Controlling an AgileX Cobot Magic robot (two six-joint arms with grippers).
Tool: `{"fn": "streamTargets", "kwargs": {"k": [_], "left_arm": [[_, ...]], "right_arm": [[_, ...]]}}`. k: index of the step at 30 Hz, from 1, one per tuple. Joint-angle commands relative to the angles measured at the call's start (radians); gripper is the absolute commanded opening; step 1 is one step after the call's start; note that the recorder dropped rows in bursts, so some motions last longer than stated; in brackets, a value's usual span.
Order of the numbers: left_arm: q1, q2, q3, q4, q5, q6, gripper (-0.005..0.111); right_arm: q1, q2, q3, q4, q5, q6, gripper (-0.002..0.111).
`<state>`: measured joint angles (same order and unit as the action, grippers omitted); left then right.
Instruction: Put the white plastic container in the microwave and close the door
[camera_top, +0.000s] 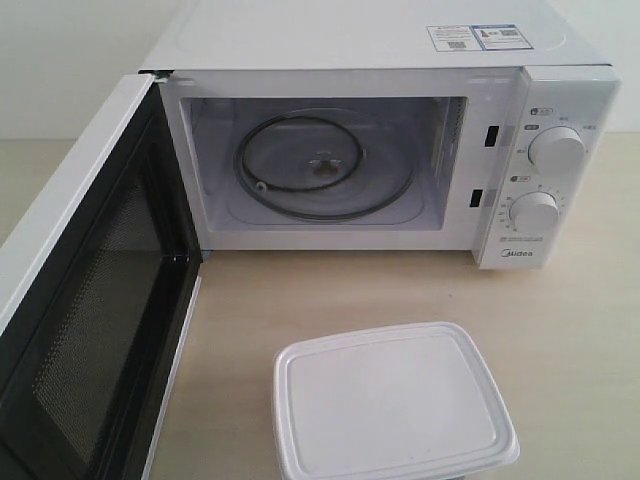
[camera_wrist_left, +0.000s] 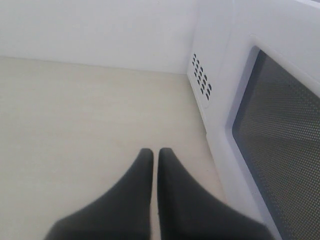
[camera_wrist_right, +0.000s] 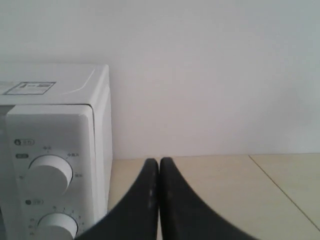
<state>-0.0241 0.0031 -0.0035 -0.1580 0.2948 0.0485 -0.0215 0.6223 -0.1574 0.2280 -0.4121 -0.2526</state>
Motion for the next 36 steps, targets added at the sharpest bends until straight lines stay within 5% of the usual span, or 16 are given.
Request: {"fn": "streamTargets", "kwargs": {"k": [1, 23, 36], "left_arm": [[0.003, -0.003, 0.004, -0.007, 0.001, 0.004, 0.004], [0.003, -0.003, 0.004, -0.007, 0.001, 0.004, 0.004], [0.003, -0.003, 0.004, -0.007, 0.001, 0.004, 0.004]], "right_arm": [[-0.004, 0.003, -0.008, 0.002, -0.034, 0.071, 0.0], [-0.004, 0.057, -0.008, -0.031, -0.056, 0.136, 0.0], [-0.004, 0.41, -0.079, -0.338, -0.141, 0.318, 0.0]]}}
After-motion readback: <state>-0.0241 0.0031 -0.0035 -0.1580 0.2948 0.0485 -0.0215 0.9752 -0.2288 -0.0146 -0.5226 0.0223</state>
